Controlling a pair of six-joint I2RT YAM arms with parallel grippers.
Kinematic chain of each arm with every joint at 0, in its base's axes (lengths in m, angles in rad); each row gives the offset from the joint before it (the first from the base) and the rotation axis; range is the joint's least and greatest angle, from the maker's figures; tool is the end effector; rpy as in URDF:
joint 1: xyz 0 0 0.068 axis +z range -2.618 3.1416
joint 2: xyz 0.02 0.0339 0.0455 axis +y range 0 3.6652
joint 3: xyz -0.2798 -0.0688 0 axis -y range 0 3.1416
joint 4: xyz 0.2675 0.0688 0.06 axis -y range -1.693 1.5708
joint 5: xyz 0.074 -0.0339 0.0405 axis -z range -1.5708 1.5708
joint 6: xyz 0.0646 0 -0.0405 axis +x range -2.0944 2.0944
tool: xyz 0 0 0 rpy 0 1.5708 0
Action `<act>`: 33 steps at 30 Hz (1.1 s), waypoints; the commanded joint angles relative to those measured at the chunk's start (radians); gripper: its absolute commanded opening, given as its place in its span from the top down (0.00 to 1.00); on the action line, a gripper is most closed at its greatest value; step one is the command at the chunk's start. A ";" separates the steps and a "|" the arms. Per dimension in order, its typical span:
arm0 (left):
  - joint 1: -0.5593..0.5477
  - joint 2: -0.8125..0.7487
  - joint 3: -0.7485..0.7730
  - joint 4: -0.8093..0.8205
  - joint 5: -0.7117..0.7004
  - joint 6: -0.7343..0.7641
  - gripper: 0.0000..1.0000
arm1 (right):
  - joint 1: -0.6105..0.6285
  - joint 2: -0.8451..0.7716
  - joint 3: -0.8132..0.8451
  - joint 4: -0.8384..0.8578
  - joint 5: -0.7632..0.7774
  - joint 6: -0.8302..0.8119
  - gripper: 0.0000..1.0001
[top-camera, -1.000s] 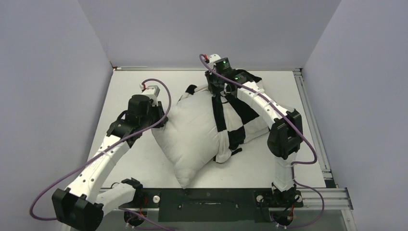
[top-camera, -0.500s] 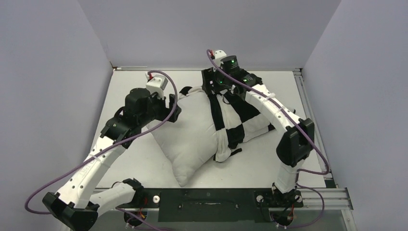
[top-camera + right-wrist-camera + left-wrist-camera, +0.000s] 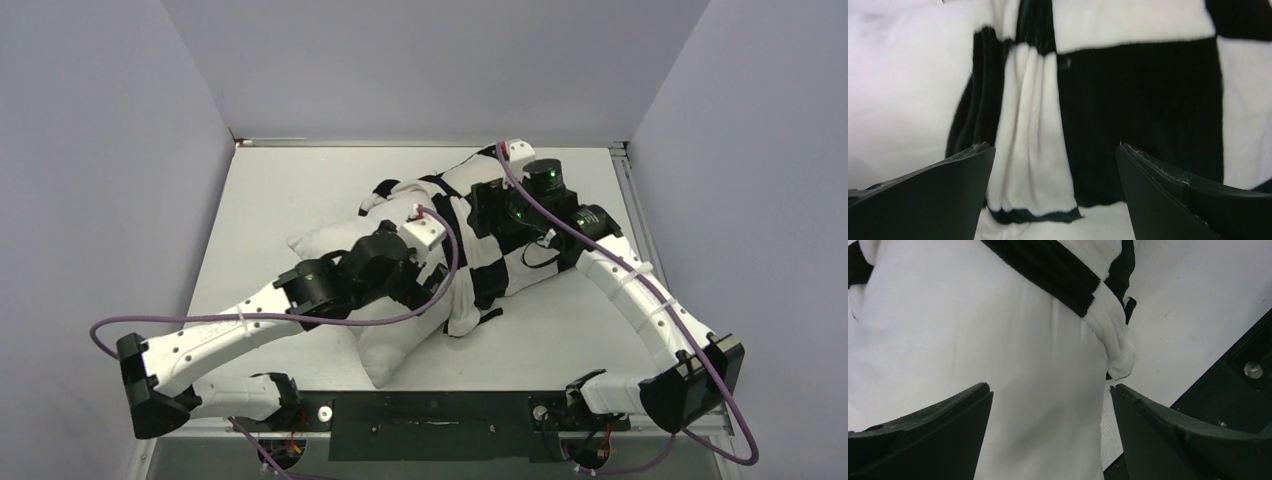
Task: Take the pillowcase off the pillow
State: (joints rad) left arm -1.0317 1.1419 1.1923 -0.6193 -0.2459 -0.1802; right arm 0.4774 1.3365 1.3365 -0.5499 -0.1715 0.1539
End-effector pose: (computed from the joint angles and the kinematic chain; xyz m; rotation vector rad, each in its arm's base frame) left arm 0.1587 -0.2347 0.3677 0.7553 2.0176 -0.4520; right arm 0.2968 0.1660 0.3737 -0.4504 2.1147 0.5519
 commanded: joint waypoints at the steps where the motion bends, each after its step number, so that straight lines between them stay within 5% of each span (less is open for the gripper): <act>1: -0.067 0.088 0.048 0.007 -0.150 0.044 0.07 | -0.015 -0.123 -0.126 -0.060 0.009 0.038 0.02; 10: -0.069 0.257 -0.057 0.108 -0.242 -0.002 0.04 | -0.020 -0.303 -0.380 -0.086 -0.053 0.100 0.00; 16: 0.041 0.326 -0.136 0.194 -0.148 -0.100 0.03 | -0.017 -0.353 -0.556 0.031 -0.157 0.155 0.00; 21: 0.130 0.314 -0.195 0.288 -0.066 -0.131 0.25 | -0.005 -0.351 -0.714 0.209 -0.190 0.201 0.00; 30: 0.153 0.276 -0.200 0.328 0.031 -0.136 0.91 | 0.064 -0.242 -0.843 0.589 -0.170 0.218 0.00; 33: 0.153 0.255 -0.197 0.329 0.059 -0.139 1.00 | 0.075 -0.207 -0.884 0.704 -0.122 0.229 0.00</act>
State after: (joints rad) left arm -0.8898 1.4185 1.0134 -0.3023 -0.2626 -0.2928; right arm 0.5369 1.0996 0.4900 -0.1162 -0.3439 0.3641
